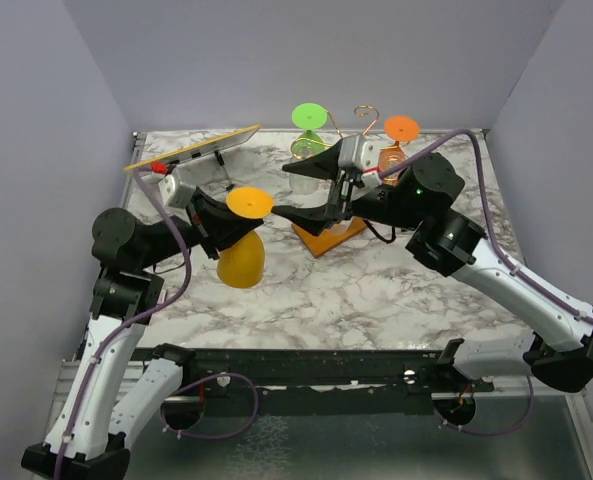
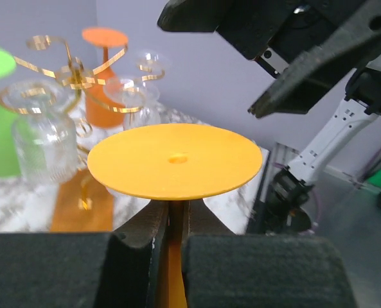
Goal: Place the wine glass upside down on the wine glass rack
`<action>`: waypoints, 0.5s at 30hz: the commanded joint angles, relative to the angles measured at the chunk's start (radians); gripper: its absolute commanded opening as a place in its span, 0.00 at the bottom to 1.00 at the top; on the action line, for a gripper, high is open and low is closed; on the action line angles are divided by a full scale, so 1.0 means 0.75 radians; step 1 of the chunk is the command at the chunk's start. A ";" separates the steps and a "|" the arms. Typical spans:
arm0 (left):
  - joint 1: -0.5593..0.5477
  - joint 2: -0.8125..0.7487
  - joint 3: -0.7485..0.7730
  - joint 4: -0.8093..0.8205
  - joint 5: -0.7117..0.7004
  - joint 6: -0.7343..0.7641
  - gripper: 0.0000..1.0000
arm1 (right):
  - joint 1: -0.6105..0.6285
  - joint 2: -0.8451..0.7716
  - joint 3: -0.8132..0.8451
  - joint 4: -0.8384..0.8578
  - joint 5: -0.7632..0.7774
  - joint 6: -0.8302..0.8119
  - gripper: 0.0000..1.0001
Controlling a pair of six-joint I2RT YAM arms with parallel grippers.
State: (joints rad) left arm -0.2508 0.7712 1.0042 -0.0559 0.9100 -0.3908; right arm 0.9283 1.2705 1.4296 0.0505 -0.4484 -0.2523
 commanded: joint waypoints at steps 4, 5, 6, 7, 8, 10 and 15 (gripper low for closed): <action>-0.003 -0.089 -0.103 0.418 -0.128 0.153 0.00 | -0.001 0.000 0.178 -0.041 0.056 0.692 0.71; -0.003 -0.081 -0.100 0.418 -0.126 0.181 0.00 | -0.001 0.023 0.225 -0.086 0.089 0.772 0.71; -0.004 -0.075 -0.098 0.418 -0.123 0.210 0.00 | 0.000 0.046 0.272 -0.168 0.108 0.836 0.71; -0.003 -0.070 -0.098 0.422 -0.121 0.234 0.00 | 0.000 0.066 0.310 -0.209 0.113 0.876 0.71; -0.003 -0.065 -0.097 0.426 -0.124 0.268 0.00 | 0.000 0.078 0.328 -0.226 0.114 0.909 0.71; -0.003 -0.060 -0.094 0.434 -0.125 0.303 0.00 | -0.002 0.087 0.321 -0.223 0.121 0.971 0.71; -0.003 -0.040 -0.082 0.447 -0.116 0.337 0.00 | 0.000 0.132 0.376 -0.335 0.216 1.038 0.69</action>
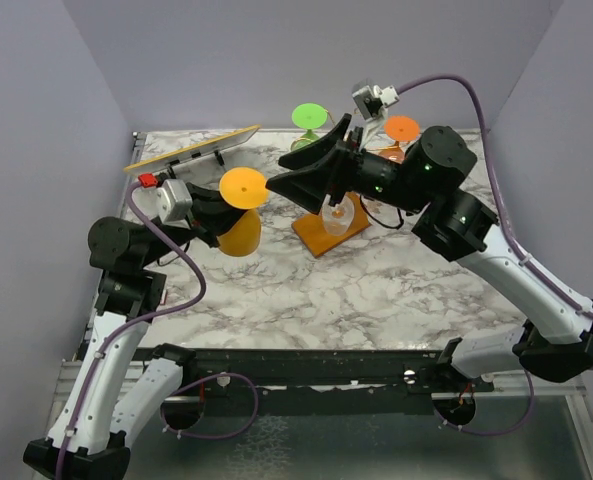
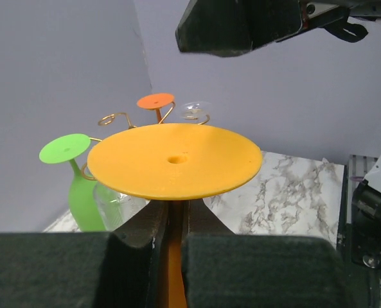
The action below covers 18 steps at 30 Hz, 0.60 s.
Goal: Place the wine glass upside down on the wine glass rack
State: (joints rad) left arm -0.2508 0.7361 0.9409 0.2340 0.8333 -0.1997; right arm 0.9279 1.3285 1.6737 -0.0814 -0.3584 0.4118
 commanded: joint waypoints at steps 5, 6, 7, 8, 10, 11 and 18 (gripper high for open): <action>-0.003 0.047 0.017 0.034 0.010 0.126 0.00 | 0.000 0.137 0.120 -0.253 0.090 0.198 0.68; -0.003 0.052 0.018 0.035 0.010 0.132 0.00 | 0.000 0.153 0.138 -0.280 0.100 0.210 0.68; -0.003 0.054 0.016 0.037 0.013 0.134 0.00 | 0.000 0.162 0.147 -0.300 0.115 0.218 0.68; -0.003 0.055 0.016 0.039 0.016 0.134 0.00 | 0.000 0.165 0.149 -0.309 0.132 0.232 0.68; -0.003 0.050 0.007 0.044 0.022 0.135 0.00 | 0.000 0.161 0.123 -0.298 0.159 0.272 0.68; -0.003 0.046 0.003 0.052 0.025 0.130 0.00 | 0.000 0.156 0.107 -0.285 0.167 0.297 0.67; -0.003 0.026 -0.012 0.074 0.041 0.115 0.00 | 0.000 0.185 0.050 -0.189 0.115 0.431 0.51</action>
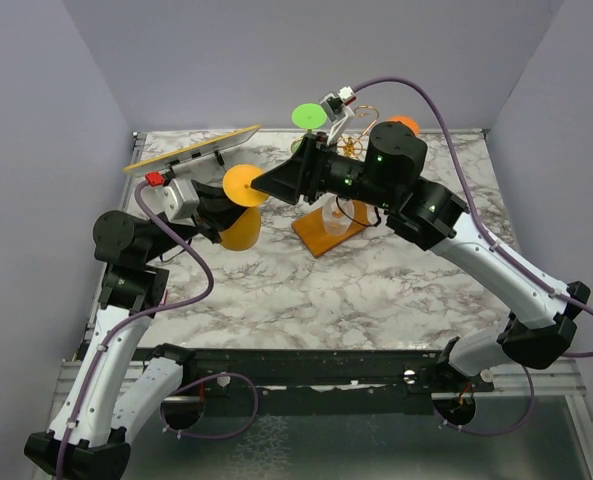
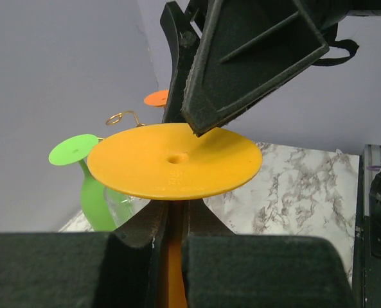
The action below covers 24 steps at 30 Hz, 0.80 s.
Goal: Place the wine glass upside down on the wine glass rack
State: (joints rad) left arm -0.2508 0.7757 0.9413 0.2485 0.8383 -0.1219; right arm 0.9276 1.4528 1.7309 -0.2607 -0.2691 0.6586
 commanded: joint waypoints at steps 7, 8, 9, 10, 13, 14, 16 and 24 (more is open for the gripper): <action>-0.003 -0.048 -0.026 0.059 0.031 0.005 0.00 | 0.000 0.020 -0.068 0.136 -0.053 0.210 0.25; -0.003 -0.049 -0.026 0.059 0.024 -0.003 0.00 | 0.001 0.016 -0.077 0.157 -0.065 0.229 0.21; -0.003 -0.052 -0.029 0.060 0.017 -0.009 0.00 | 0.001 0.011 -0.089 0.191 -0.074 0.245 0.16; -0.003 -0.057 -0.033 0.063 0.002 -0.013 0.00 | 0.001 0.005 -0.103 0.220 -0.082 0.268 0.09; -0.003 -0.085 -0.047 0.063 -0.076 -0.045 0.09 | 0.001 0.002 -0.113 0.264 -0.088 0.312 0.01; -0.003 -0.096 -0.051 0.063 -0.101 -0.056 0.17 | 0.001 0.004 -0.111 0.271 -0.086 0.316 0.01; -0.003 -0.119 -0.059 0.063 -0.141 -0.076 0.33 | 0.000 0.007 -0.104 0.282 -0.071 0.318 0.01; -0.003 -0.186 -0.014 -0.145 -0.303 -0.057 0.72 | -0.004 0.025 -0.041 0.337 0.016 0.229 0.01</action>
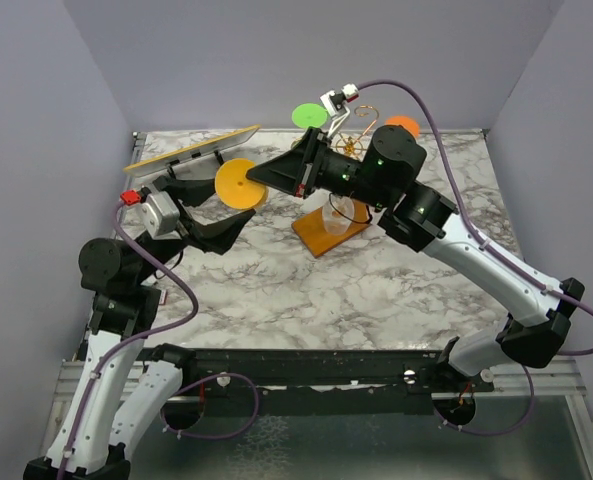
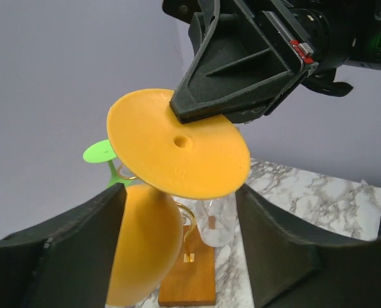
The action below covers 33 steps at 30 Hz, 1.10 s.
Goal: Place the wine glass upside down on the wine glass rack
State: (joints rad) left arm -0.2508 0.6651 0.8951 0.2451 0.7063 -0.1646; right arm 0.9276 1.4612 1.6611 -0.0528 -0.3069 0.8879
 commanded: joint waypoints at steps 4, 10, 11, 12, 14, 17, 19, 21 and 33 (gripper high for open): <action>-0.003 -0.084 0.060 -0.232 -0.189 0.013 0.88 | -0.011 0.028 0.094 0.077 0.151 -0.160 0.01; -0.003 -0.150 0.075 -0.307 -0.243 0.035 0.99 | -0.022 -0.002 0.114 0.174 0.220 -0.345 0.01; -0.004 -0.155 0.078 -0.313 -0.243 0.034 0.99 | -0.025 -0.012 0.116 0.178 0.253 -0.384 0.01; -0.004 -0.157 0.078 -0.314 -0.240 0.032 0.99 | -0.030 -0.019 0.120 0.178 0.286 -0.426 0.01; -0.003 -0.159 0.077 -0.313 -0.227 0.025 0.99 | -0.045 -0.036 0.121 0.187 0.364 -0.505 0.01; -0.003 -0.156 0.068 -0.304 -0.211 0.001 0.99 | -0.075 -0.058 0.103 0.228 0.486 -0.625 0.01; -0.003 -0.151 0.055 -0.288 -0.201 -0.022 0.99 | -0.100 -0.071 0.083 0.273 0.547 -0.702 0.01; -0.003 -0.146 0.039 -0.263 -0.187 -0.053 0.99 | -0.139 -0.076 0.069 0.316 0.592 -0.770 0.01; -0.003 -0.140 -0.084 -0.118 -0.136 -0.233 0.99 | -0.635 0.150 0.196 0.304 0.348 -0.510 0.01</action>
State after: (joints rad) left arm -0.2508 0.5537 0.8463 0.1112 0.5720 -0.2726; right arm 0.5430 1.4956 1.7630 0.1680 0.0673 0.3943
